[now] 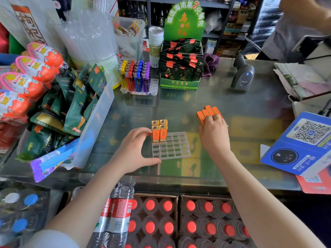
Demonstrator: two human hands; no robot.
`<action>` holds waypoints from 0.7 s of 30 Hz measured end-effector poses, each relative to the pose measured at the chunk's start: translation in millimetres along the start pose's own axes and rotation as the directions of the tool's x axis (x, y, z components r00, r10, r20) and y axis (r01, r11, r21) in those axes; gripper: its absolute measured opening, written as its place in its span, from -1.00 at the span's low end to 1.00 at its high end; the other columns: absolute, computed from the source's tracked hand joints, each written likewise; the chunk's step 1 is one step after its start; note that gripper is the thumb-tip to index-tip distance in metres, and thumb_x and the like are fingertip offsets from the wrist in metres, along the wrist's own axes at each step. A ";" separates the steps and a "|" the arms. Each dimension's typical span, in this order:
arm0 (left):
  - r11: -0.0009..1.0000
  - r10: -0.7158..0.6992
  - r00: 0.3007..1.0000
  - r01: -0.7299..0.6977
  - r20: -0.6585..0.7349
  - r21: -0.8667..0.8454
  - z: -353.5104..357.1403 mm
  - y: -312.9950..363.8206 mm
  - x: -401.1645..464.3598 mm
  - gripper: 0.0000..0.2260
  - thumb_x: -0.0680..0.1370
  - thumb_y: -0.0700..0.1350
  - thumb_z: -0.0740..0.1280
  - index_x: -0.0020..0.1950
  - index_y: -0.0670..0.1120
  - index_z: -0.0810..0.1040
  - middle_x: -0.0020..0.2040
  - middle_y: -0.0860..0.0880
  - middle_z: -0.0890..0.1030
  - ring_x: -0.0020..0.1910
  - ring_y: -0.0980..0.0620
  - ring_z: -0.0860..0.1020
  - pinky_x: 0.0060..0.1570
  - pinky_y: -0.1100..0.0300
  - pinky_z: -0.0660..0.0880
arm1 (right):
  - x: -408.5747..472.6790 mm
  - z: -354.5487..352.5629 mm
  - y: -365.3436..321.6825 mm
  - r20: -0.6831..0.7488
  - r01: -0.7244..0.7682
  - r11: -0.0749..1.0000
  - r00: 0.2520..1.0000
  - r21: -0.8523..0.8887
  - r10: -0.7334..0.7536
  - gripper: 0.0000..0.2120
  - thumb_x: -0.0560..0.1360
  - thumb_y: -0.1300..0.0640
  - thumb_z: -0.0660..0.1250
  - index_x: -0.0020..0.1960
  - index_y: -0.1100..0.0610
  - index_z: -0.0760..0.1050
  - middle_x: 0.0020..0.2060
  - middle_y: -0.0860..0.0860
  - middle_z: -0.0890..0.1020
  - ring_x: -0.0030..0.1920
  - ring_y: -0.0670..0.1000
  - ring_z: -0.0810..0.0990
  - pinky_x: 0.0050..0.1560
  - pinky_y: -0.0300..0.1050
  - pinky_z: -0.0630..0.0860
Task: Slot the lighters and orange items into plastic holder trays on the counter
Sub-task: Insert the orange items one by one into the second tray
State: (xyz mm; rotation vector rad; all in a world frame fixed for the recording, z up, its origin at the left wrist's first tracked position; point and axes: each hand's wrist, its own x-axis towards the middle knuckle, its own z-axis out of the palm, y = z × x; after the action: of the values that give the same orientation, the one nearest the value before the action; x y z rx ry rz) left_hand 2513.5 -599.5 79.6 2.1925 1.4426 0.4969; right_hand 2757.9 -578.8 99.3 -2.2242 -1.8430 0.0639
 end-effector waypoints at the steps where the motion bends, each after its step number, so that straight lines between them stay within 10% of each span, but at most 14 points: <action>1: 1.000 -0.003 1.000 0.003 0.002 0.000 0.4 -0.3 -0.2 -0.25 0.24 0.29 0.40 0.34 0.03 0.29 0.32 0.12 0.29 0.28 0.23 0.14 0.26 0.24 0.11 | 1.2 1.0 -2.6 0.001 0.012 1.000 1.000 -0.024 -0.012 -0.83 0.50 0.23 0.20 0.03 0.32 0.42 0.04 0.28 0.48 0.07 0.26 0.43 0.02 0.08 0.37; 10: 1.000 -0.006 1.000 0.006 -0.003 -0.013 1.7 -0.1 -1.3 -0.24 0.25 0.28 0.41 0.35 0.02 0.28 0.33 0.11 0.29 0.27 0.26 0.14 0.25 0.26 0.09 | 19.4 3.0 -16.4 0.057 -0.061 0.996 0.996 -0.061 0.065 -0.82 0.53 0.27 0.16 0.08 0.32 0.41 0.04 0.27 0.52 0.08 0.25 0.47 -0.04 0.02 0.40; 16: 1.000 0.003 1.000 -0.003 0.013 -0.026 -0.1 -2.8 -3.9 -0.24 0.25 0.27 0.43 0.35 0.02 0.29 0.33 0.11 0.29 0.26 0.27 0.14 0.26 0.26 0.10 | 17.2 0.9 -21.8 0.149 0.003 0.949 0.988 0.315 -0.052 -0.79 0.49 0.04 0.29 -0.08 0.20 0.50 -0.20 0.11 0.59 -0.27 0.07 0.50 -0.38 -0.13 0.33; 21: 0.999 0.034 0.999 -0.034 -0.010 -0.042 -4.0 -7.0 -13.1 -0.24 0.23 0.32 0.40 0.33 0.02 0.32 0.31 0.12 0.33 0.20 0.34 0.12 0.24 0.30 0.10 | -10.2 -5.1 -29.5 -0.046 0.137 0.684 0.988 0.717 -0.150 -0.88 0.43 0.17 0.37 -0.07 0.04 0.46 -0.32 -0.11 0.58 -0.37 -0.17 0.48 -0.36 -0.38 0.41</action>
State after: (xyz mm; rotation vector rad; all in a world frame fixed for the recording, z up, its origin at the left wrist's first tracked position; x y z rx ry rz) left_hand 2501.1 -608.5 78.4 2.1873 1.3891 0.5453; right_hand 2728.4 -584.6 109.4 -1.5160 -1.5935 0.6625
